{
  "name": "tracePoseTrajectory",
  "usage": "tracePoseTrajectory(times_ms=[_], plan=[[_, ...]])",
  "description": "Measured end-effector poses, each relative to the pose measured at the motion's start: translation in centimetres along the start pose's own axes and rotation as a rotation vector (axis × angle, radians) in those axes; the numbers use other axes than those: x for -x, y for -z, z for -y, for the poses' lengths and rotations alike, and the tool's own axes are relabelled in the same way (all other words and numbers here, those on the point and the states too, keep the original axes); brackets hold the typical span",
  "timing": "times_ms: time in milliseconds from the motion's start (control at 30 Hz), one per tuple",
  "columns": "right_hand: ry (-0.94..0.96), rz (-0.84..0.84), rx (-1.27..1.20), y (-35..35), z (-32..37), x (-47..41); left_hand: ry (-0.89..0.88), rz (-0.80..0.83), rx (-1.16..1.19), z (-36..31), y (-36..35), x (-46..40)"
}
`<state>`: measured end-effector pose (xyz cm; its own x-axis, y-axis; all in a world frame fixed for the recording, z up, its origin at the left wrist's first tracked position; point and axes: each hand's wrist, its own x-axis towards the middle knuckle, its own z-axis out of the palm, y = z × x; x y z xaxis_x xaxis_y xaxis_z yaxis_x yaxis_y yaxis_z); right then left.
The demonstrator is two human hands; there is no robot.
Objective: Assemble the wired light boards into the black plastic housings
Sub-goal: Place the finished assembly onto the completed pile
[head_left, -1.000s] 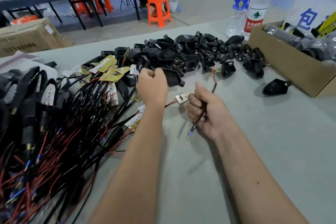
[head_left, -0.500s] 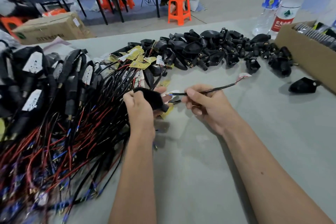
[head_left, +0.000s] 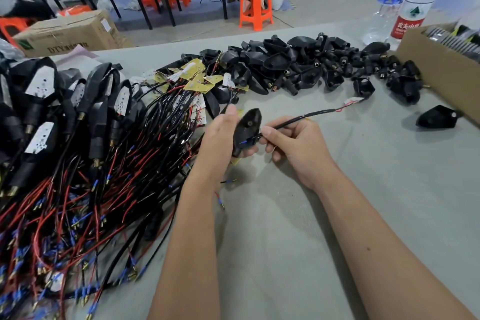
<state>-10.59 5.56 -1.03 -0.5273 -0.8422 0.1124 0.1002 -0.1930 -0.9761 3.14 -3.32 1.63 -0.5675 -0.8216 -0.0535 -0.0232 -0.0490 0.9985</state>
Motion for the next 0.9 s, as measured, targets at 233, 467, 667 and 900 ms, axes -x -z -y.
tracePoseTrajectory(times_ms=[233, 467, 667, 900], plan=[[-0.018, -0.006, -0.029, 0.2, 0.1, -0.1, -0.021, 0.211, 0.118, 0.2, 1.5, 0.7], [-0.046, 0.002, -0.161, 0.4, 0.4, 0.0, -0.124, 0.088, -0.037, 0.8, 1.7, 0.4], [-0.026, -0.118, -0.125, 0.5, 0.4, -0.1, -0.210, -0.067, -0.079, 1.2, 0.8, 0.3], [-0.040, -0.099, -0.065, 0.1, 0.2, 0.0, -0.218, -0.024, -0.043, 1.2, 0.0, 0.4]])
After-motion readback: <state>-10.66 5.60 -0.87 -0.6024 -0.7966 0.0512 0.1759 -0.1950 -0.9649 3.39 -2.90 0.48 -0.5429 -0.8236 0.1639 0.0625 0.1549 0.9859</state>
